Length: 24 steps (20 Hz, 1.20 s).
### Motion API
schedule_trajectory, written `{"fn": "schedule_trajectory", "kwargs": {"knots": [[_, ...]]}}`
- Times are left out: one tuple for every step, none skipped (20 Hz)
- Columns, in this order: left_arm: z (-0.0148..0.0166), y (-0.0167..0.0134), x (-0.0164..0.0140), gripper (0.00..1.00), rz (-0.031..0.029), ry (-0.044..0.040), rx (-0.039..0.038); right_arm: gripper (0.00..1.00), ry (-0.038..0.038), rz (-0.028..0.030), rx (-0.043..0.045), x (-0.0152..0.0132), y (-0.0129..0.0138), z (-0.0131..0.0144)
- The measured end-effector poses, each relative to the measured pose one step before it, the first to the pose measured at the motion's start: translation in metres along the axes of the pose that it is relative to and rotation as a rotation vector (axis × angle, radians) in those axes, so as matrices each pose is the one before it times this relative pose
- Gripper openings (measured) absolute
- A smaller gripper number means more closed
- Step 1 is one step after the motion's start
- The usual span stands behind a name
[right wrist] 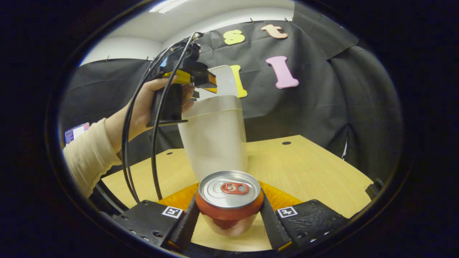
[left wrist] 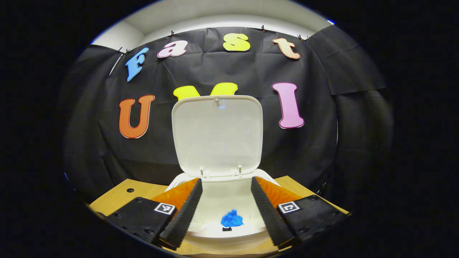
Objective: Press the lid of the desktop garbage bin to open it, pick up the crumpled paper on the desktop and throw it into the bin, then pick up the pop can on the desktop and drop it into the bin, and finally close the garbage bin lid.
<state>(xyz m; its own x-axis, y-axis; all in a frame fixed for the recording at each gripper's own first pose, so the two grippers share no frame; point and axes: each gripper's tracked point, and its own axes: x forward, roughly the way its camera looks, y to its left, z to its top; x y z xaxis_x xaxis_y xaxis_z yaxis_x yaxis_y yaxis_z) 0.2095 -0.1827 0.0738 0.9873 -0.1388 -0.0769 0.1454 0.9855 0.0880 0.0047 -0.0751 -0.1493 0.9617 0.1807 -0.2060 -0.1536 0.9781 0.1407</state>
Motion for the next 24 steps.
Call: {"fn": "schedule_trajectory", "kwargs": {"knots": [[-0.00169,0.00048,-0.00416,0.98,0.00970,-0.00481,0.01050,0.80,0.00651,-0.00103,0.00747,-0.00089,-0.00258,-0.00227],[0.00143,0.00180,-0.00448,1.00,0.01111,-0.01833,0.00902,0.80,0.00335,0.00581,0.01113,-0.00111,-0.00051,-0.00084],[0.00142,0.00281,-0.00452,1.00,0.01488,-0.02162,-0.00582,0.80,0.00174,0.00072,0.00277,-0.00226,-0.00125,-0.00020],[0.00110,0.00194,-0.00553,0.99,0.00820,-0.01931,-0.00773,0.80,0.00167,-0.00966,-0.00212,-0.00195,-0.00450,-0.00054],[0.00108,-0.00042,-0.00634,0.99,-0.00252,-0.01149,-0.01303,0.80,-0.00360,-0.01169,-0.00352,-0.00179,-0.00458,0.00055],[0.00029,0.00239,-0.00722,1.00,0.00716,-0.00598,-0.01476,0.80,-0.00193,-0.01025,0.00089,-0.00199,-0.00475,0.00103],[-0.00191,0.00679,-0.00879,1.00,0.01483,0.00065,-0.00593,0.80,-0.00326,-0.00358,0.00223,-0.00059,-0.00324,0.00098],[-0.00048,0.00442,-0.00884,1.00,0.00897,-0.01157,-0.00855,0.80,-0.00630,-0.00074,0.00320,-0.00178,-0.00190,0.00326],[0.00193,0.00258,-0.00917,1.00,0.00387,-0.01690,-0.00655,0.80,-0.00849,-0.00222,-0.00068,-0.00299,-0.00243,-0.00069],[0.00112,0.00353,-0.00993,1.00,0.00042,-0.02198,0.01001,0.79,-0.00784,-0.00639,-0.00481,-0.00180,-0.00238,0.00302],[0.00373,0.00986,-0.01093,1.00,0.01766,-0.03461,0.01107,0.79,-0.00398,-0.01267,-0.00497,-0.00130,-0.00326,0.00075],[0.00061,0.00941,-0.00987,0.99,0.01311,-0.03006,-0.00844,0.80,0.00539,-0.01390,0.00072,-0.00046,-0.00334,0.00009],[-0.00532,0.00332,-0.00744,0.99,-0.00607,-0.00322,-0.02588,0.80,0.00988,-0.02292,-0.00068,0.00006,-0.00349,-0.00066],[-0.00820,0.00339,-0.00801,0.99,-0.00646,0.01434,-0.02785,0.80,0.00176,-0.02821,-0.01771,-0.00218,-0.00382,0.00137],[-0.00817,0.00784,-0.00724,0.99,0.00731,0.01443,-0.01144,0.80,-0.00427,-0.02517,-0.01847,-0.00381,-0.00298,0.00170],[-0.00335,0.00708,-0.00444,1.00,0.00793,0.00738,0.02144,0.80,-0.01528,-0.02187,-0.01982,-0.00225,-0.00242,0.00539],[-0.00197,0.00917,-0.00560,1.00,0.02007,-0.00191,0.02888,0.80,-0.00900,-0.02162,-0.01624,-0.00134,-0.00240,0.00257],[-0.00526,0.00760,-0.00475,1.00,0.01592,0.00124,0.02315,0.80,-0.00175,-0.00786,-0.00606,-0.00071,-0.00014,0.00100],[-0.00719,0.00221,-0.00371,1.00,0.00212,0.00839,0.00969,0.80,0.00064,0.00036,-0.00213,-0.00046,0.00176,-0.00017],[-0.00780,0.00291,-0.00347,0.99,0.00041,0.01260,0.00027,0.80,0.00056,-0.00740,-0.00057,-0.00099,-0.00065,0.00170],[-0.00616,0.00401,-0.00367,0.99,0.00219,0.01452,0.00190,0.80,-0.00152,-0.00667,0.00082,-0.00093,-0.00177,0.00289],[-0.00855,0.00448,-0.00456,0.99,0.00062,0.02348,-0.00292,0.80,-0.00332,-0.00738,0.00220,-0.00202,-0.00050,0.00334],[-0.00477,0.00260,-0.00522,1.00,-0.00423,0.01110,-0.00809,0.80,-0.00635,-0.00694,0.00209,-0.00210,-0.00067,0.00276],[-0.00014,0.00298,-0.00411,1.00,-0.00740,-0.00125,-0.01060,0.80,-0.00718,-0.00588,-0.00005,-0.00204,0.00004,0.00502]]}}
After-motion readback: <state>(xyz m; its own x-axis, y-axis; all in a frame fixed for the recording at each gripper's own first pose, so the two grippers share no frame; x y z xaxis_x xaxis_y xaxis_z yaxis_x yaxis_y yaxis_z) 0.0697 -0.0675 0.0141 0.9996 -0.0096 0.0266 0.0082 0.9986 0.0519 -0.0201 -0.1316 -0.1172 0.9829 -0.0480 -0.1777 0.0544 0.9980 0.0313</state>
